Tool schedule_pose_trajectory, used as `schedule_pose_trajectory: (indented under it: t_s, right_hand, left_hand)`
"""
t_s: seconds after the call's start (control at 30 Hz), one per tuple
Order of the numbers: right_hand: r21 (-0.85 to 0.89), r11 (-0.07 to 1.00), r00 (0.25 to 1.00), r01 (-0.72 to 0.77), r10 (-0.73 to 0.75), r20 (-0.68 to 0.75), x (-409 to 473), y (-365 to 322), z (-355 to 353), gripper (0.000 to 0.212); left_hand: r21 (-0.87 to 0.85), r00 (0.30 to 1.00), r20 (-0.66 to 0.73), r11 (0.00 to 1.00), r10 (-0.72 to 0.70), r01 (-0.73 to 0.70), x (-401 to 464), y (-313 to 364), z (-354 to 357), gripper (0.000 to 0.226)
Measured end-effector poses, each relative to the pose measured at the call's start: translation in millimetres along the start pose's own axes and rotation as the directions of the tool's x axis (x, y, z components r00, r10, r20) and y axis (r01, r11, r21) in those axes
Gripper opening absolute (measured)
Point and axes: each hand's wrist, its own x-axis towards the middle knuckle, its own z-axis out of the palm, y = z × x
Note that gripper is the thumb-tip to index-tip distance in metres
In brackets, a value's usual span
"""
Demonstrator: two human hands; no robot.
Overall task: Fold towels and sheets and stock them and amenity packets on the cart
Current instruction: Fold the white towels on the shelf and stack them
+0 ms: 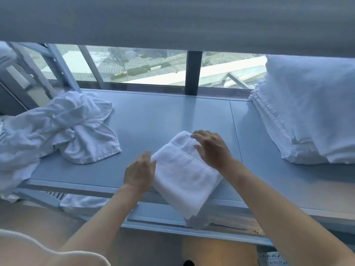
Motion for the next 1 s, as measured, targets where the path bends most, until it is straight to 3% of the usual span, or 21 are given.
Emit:
schedule_pose_trajectory:
  t_s: [0.1,0.17,0.27,0.37,0.43,0.53,0.63,0.77,0.9,1.0]
  right_hand:
    - [0.142,0.989,0.992,-0.041,0.024,0.124,-28,-14,30,0.031]
    - [0.183,0.981,0.980,-0.060,0.022,0.199,-48,-20,49,0.033]
    - [0.174,0.982,0.978,-0.074,0.037,0.206,-58,-13,63,0.042]
    - [0.085,0.987,0.978,-0.139,0.123,0.166,-51,0,59,0.042]
    - [0.002,0.981,0.971,-0.194,0.192,0.141,-46,-1,51,0.034]
    - [0.025,0.973,0.972,-0.230,0.228,0.052,-59,-19,42,0.028]
    - [0.084,0.974,0.977,-0.211,0.206,0.061,-96,-49,45,0.053]
    - [-0.051,0.966,0.960,-0.255,0.259,0.109,-129,-65,50,0.065]
    - [-0.053,0.930,0.931,-0.363,0.364,0.023,-140,-68,54,0.064]
    - [-0.077,0.924,0.925,-0.374,0.366,-0.102,-152,-70,59,0.064]
  left_hand:
    - [-0.119,0.932,0.041,0.928,0.359,-0.353,3,-18,-1,0.038]
    - [-0.173,0.868,0.134,0.874,0.478,-0.454,3,-29,0,0.041]
    - [-0.238,0.845,0.235,0.871,0.481,-0.430,1,-43,1,0.060]
    - [-0.124,0.801,0.285,0.849,0.527,-0.514,-3,-36,2,0.073]
    - [-0.039,0.790,0.302,0.835,0.533,-0.548,-6,-22,6,0.070]
    - [0.022,0.829,0.232,0.850,0.508,-0.527,-9,-6,13,0.054]
    - [0.041,0.821,0.210,0.834,0.531,-0.550,-11,-1,14,0.058]
    - [0.067,0.760,0.154,0.761,0.631,-0.645,-12,-5,9,0.064]
    - [-0.024,0.694,0.056,0.696,0.718,-0.718,-2,-21,10,0.064]
    - [-0.085,0.625,0.069,0.629,0.778,-0.773,7,-39,13,0.070]
